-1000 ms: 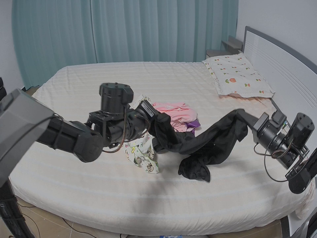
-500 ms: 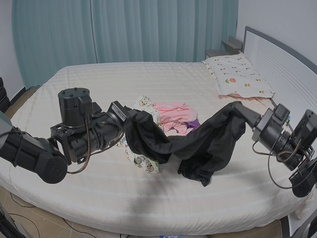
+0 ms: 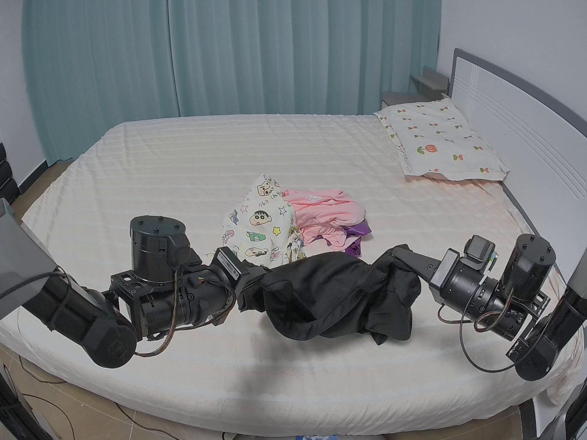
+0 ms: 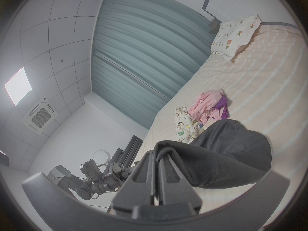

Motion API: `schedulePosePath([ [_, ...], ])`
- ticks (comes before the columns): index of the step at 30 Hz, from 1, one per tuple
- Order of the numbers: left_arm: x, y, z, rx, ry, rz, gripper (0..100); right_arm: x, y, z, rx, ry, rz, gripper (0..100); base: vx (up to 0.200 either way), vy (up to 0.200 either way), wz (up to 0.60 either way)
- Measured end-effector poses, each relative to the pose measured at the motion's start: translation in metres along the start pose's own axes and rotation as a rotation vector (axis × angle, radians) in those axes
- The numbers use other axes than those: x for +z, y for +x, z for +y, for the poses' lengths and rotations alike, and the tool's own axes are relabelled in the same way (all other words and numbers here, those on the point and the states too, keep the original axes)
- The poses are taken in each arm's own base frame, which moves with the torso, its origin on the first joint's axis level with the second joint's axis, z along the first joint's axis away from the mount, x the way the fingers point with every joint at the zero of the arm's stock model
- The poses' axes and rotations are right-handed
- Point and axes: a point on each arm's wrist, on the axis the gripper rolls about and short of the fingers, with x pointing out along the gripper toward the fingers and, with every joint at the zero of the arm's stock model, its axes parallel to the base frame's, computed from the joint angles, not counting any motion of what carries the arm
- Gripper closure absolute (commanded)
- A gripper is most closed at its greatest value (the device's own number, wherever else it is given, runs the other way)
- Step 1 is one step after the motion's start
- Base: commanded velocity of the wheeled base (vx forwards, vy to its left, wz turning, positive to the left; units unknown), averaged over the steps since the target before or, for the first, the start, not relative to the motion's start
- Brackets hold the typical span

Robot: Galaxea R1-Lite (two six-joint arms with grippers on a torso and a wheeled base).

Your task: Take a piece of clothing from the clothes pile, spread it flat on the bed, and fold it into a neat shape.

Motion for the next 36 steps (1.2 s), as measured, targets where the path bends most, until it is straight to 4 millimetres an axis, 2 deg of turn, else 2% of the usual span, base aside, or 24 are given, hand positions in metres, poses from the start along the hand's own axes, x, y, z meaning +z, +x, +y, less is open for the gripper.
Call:
schedulePosePath([
  [11,0.004,0.006,0.006,0.018,-0.047,-0.006,100,-0.005,0.003,-0.004,-0.014,0.005,0.018,100,0.000,0.000,0.00],
  [16,0.012,0.007,0.004,-0.013,-0.071,-0.037,100,-0.006,0.003,-0.003,-0.011,0.004,0.020,100,0.000,0.200,0.00],
  [27,0.011,0.003,0.006,-0.026,-0.068,-0.048,100,-0.009,0.005,0.001,-0.016,0.001,0.005,100,0.000,0.200,0.00],
  [36,0.009,-0.010,-0.001,-0.051,-0.060,-0.052,100,-0.008,0.004,0.005,-0.003,-0.003,0.001,100,0.000,0.200,0.00],
])
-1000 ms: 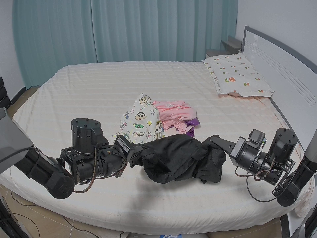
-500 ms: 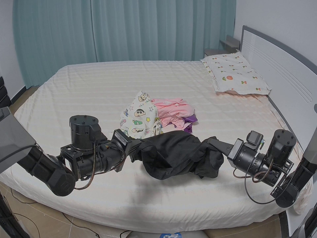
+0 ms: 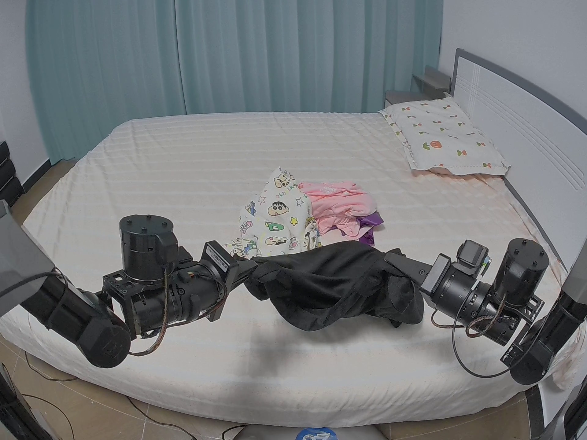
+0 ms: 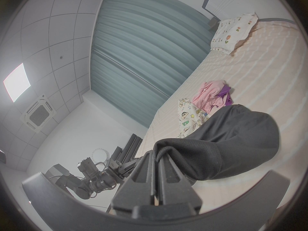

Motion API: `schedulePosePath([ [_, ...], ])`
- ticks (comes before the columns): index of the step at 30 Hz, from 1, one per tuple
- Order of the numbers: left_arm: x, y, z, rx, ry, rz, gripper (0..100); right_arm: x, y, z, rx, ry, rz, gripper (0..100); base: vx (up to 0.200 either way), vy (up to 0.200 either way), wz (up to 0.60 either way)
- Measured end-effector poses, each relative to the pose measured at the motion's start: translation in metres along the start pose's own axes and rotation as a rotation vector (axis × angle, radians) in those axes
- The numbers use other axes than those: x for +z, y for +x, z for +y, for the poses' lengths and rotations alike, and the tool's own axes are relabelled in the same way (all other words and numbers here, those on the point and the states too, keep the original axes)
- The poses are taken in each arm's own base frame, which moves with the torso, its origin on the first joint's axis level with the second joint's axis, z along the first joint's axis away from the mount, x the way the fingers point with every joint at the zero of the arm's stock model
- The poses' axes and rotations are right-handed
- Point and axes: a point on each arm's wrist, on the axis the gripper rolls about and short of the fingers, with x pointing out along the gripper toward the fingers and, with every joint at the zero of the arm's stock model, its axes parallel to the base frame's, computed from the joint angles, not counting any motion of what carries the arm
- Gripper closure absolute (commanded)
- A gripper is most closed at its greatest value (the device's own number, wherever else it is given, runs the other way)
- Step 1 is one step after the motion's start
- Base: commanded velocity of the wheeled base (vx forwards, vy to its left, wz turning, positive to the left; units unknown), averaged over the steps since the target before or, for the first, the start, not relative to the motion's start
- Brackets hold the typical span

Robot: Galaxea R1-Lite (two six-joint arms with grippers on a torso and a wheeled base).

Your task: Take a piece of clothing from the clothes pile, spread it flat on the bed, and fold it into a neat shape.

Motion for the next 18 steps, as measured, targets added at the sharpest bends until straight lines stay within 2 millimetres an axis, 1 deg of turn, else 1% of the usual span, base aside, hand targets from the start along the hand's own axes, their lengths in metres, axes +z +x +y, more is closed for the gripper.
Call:
schedulePosePath([
  [8,-0.002,-0.015,-0.009,-0.032,0.007,-0.003,100,-0.001,-0.002,0.012,0.042,-0.007,0.000,100,0.000,0.200,0.00],
  [13,-0.003,-0.018,-0.011,-0.035,0.014,-0.002,100,-0.002,-0.003,0.015,0.052,-0.008,0.003,100,0.000,0.200,0.00],
  [18,-0.003,-0.022,-0.012,-0.020,0.015,0.003,100,-0.005,0.001,0.022,0.083,-0.014,0.011,100,0.000,0.200,0.00],
])
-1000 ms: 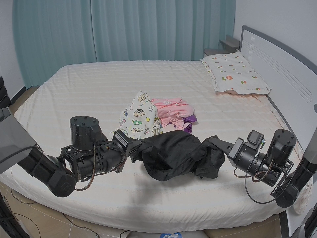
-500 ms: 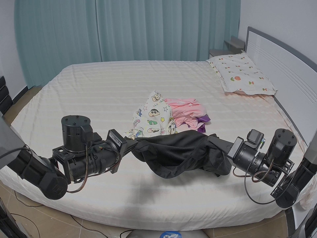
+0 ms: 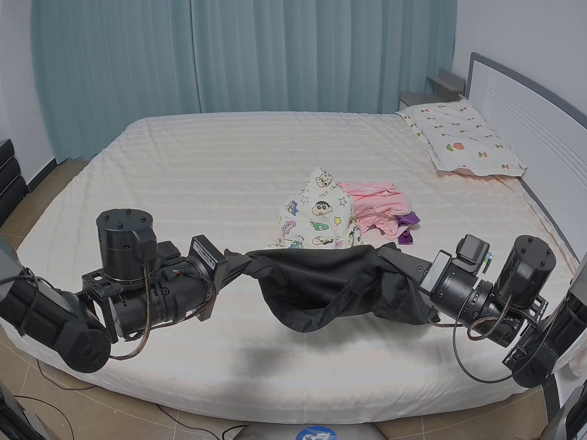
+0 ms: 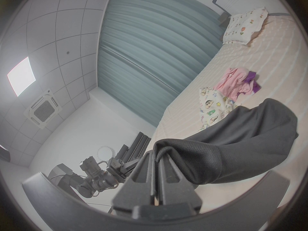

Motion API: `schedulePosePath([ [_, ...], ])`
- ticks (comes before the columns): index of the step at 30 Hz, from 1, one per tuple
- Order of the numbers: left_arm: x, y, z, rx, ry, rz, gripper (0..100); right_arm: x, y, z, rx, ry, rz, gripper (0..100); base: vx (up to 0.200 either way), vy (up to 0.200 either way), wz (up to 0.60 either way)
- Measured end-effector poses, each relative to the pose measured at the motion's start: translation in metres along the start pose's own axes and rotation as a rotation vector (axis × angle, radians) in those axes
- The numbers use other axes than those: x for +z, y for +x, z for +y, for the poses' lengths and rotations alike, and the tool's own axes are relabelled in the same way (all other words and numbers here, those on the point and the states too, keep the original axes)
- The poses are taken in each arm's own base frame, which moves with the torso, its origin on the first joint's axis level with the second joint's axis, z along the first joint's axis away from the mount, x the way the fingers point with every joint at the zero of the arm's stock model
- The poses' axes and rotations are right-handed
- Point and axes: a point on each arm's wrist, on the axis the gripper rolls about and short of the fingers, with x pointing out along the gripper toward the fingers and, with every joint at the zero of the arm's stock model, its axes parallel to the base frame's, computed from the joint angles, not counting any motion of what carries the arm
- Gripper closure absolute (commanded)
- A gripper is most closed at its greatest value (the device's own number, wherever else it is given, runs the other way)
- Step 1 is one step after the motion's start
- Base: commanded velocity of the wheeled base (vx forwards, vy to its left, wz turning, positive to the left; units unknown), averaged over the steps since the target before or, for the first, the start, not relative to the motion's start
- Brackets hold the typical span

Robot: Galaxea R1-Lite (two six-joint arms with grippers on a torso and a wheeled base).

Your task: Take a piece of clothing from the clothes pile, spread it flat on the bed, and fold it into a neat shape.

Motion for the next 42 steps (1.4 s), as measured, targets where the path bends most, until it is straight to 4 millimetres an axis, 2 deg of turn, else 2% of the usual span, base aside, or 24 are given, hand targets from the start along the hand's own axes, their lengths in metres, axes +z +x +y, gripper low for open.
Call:
schedulePosePath([
  [11,-0.001,-0.006,0.000,0.038,0.017,0.012,100,-0.007,0.024,0.016,0.048,-0.078,-0.044,100,0.000,0.200,0.00],
  [24,0.000,-0.009,-0.001,0.047,0.020,-0.006,100,-0.015,0.029,0.025,0.086,-0.100,-0.022,100,0.000,0.200,0.00],
  [42,0.000,-0.007,0.001,0.059,0.020,-0.011,100,-0.026,0.037,0.010,0.039,-0.114,0.015,100,0.000,0.200,0.00],
])
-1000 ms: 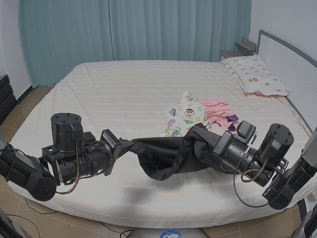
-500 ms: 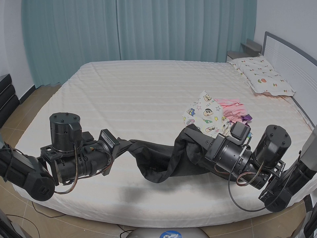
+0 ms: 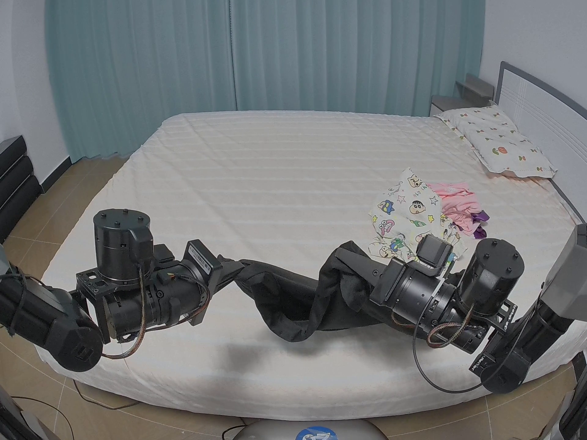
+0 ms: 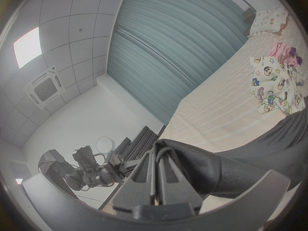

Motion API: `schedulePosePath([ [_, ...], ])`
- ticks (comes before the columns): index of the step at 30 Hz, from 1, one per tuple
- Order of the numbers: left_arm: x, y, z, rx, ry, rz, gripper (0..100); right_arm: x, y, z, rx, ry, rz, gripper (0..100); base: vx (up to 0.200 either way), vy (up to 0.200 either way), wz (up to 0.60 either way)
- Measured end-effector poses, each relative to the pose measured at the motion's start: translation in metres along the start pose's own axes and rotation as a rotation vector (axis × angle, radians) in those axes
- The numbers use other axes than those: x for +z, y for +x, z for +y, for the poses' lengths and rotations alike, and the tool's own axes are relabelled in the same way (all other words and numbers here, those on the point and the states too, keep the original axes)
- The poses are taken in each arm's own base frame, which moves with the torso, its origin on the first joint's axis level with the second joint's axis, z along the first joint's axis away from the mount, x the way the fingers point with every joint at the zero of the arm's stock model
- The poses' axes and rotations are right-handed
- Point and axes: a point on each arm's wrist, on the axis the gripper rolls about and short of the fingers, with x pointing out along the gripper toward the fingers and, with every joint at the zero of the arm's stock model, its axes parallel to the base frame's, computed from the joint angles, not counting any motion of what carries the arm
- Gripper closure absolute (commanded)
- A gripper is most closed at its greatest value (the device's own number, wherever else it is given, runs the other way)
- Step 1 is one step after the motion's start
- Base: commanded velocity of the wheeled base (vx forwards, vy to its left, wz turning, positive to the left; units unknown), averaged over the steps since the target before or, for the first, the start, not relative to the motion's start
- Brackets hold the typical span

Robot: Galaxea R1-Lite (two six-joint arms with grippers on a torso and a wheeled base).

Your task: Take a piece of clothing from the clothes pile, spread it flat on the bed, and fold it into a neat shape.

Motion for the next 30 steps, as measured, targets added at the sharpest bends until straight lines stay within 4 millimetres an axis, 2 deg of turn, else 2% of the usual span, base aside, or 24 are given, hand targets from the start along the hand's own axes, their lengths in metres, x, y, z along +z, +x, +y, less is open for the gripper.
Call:
schedulePosePath([
  [11,0.000,0.002,0.002,0.007,-0.001,0.002,100,0.007,-0.002,-0.006,-0.020,-0.001,-0.021,100,0.000,0.200,0.00],
  [20,-0.002,0.005,0.005,0.022,-0.002,0.012,100,0.005,-0.003,-0.013,-0.045,0.007,-0.011,100,0.000,0.000,0.00],
  [30,-0.008,0.004,0.009,0.034,0.000,0.037,100,-0.001,-0.016,-0.020,-0.094,0.018,0.024,100,-0.200,0.000,0.00],
])
